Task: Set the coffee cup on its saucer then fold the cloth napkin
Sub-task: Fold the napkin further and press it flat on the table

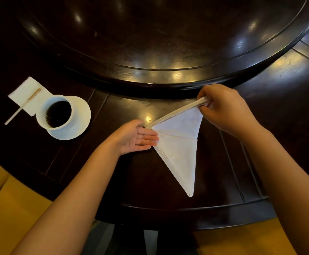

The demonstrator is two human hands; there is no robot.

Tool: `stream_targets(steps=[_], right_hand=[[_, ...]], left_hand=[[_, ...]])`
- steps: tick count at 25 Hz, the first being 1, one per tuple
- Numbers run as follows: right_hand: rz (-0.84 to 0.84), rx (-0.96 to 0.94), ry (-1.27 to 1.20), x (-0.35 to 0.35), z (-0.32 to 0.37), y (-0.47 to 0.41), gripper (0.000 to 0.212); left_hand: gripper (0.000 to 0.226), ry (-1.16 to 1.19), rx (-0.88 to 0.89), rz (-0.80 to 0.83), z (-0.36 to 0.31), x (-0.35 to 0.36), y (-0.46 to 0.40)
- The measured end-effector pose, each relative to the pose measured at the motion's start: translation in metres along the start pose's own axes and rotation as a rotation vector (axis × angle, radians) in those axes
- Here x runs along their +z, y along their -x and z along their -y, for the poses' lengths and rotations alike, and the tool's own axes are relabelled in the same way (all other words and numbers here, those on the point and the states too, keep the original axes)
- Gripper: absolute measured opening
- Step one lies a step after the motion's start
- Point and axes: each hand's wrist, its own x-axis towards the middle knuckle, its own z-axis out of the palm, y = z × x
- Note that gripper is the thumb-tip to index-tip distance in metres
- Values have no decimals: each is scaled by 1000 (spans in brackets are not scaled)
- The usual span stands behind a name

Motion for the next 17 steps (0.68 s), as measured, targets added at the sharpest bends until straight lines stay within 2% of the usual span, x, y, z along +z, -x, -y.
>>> stream_targets(steps=[4,7,12,17], right_hand=[[-61,-120,89,-5,20,36,7],[-97,-228,119,7,25,76,4],[-78,-286,94,47,13,128,6],[-133,-268,73,79,4,155,11]], left_hand=[[62,39,-67,60,-8,-4,1],[57,28,-71,33,-8,-3,1],[28,-106,38,-205,1,14,-3],[19,-241,116,-343,4,19,-2]])
